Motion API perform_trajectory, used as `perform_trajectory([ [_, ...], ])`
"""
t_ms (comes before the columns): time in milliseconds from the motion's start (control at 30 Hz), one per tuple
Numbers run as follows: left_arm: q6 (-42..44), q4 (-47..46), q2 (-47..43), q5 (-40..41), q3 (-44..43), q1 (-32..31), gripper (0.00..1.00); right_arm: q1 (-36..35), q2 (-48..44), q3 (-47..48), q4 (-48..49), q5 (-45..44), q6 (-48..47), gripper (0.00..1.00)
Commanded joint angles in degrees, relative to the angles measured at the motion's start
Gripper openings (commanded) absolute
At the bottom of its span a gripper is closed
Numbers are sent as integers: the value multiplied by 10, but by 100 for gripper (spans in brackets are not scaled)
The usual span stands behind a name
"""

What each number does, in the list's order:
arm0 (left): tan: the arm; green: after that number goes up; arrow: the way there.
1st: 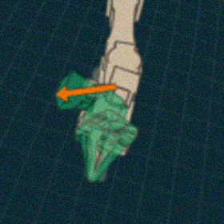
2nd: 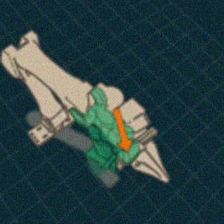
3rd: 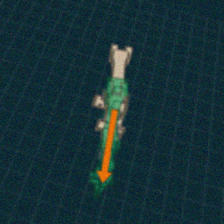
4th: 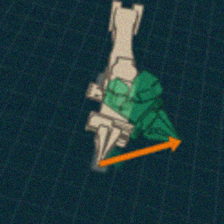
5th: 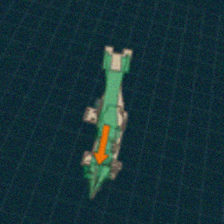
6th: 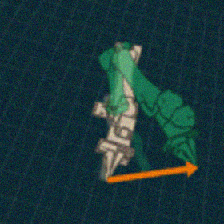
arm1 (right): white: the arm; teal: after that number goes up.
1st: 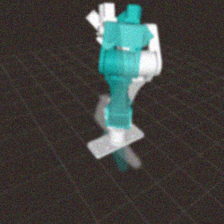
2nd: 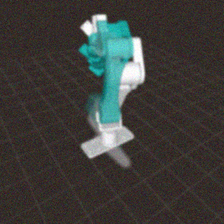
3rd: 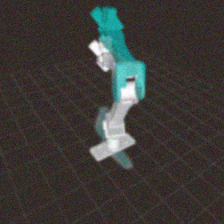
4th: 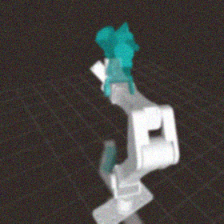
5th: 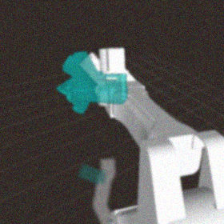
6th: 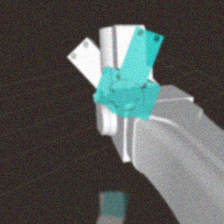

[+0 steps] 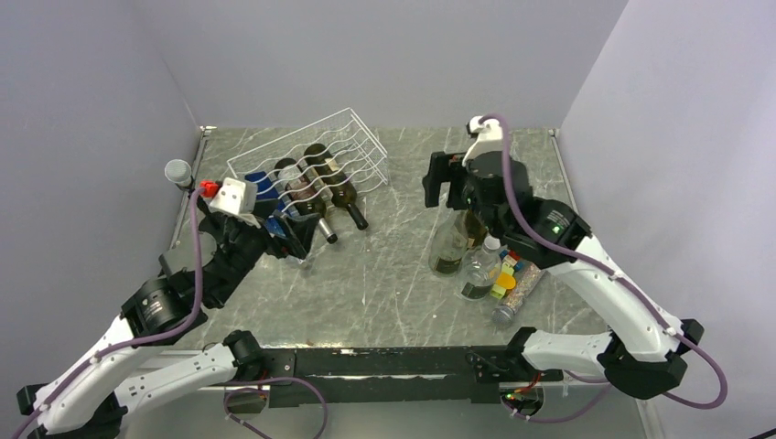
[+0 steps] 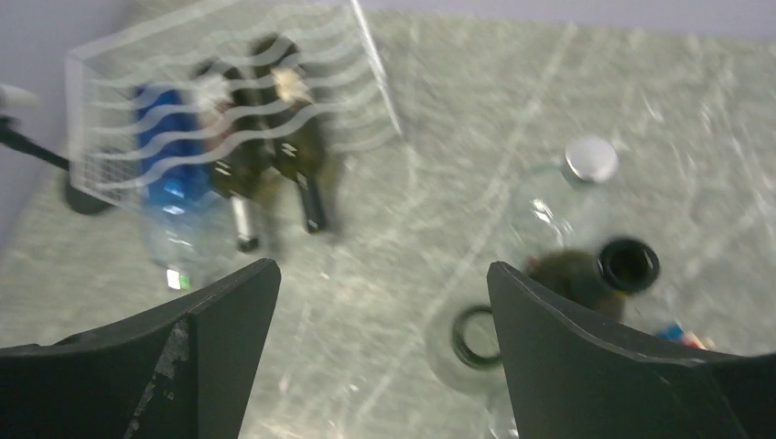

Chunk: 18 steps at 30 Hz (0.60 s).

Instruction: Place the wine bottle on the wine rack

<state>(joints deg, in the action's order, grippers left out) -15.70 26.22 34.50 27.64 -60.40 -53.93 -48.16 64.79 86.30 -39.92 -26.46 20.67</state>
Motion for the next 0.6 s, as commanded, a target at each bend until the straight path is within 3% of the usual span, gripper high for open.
perform_trajectory([
  [0, 15, -40, 20, -42, 2, 0, 99, 3, -7, -31, -95, -109, 47, 87],
  [100, 24, -52, 21, -70, 4, 0, 99, 3, -22, -64, -100, -121, 58, 81],
  [333, 41, -101, 10, -77, 29, 0, 99, 16, -15, -106, -98, -115, 67, 77],
  [567, 38, -69, 45, -77, 11, 0, 99, 32, -8, -155, -47, -78, 69, 67],
])
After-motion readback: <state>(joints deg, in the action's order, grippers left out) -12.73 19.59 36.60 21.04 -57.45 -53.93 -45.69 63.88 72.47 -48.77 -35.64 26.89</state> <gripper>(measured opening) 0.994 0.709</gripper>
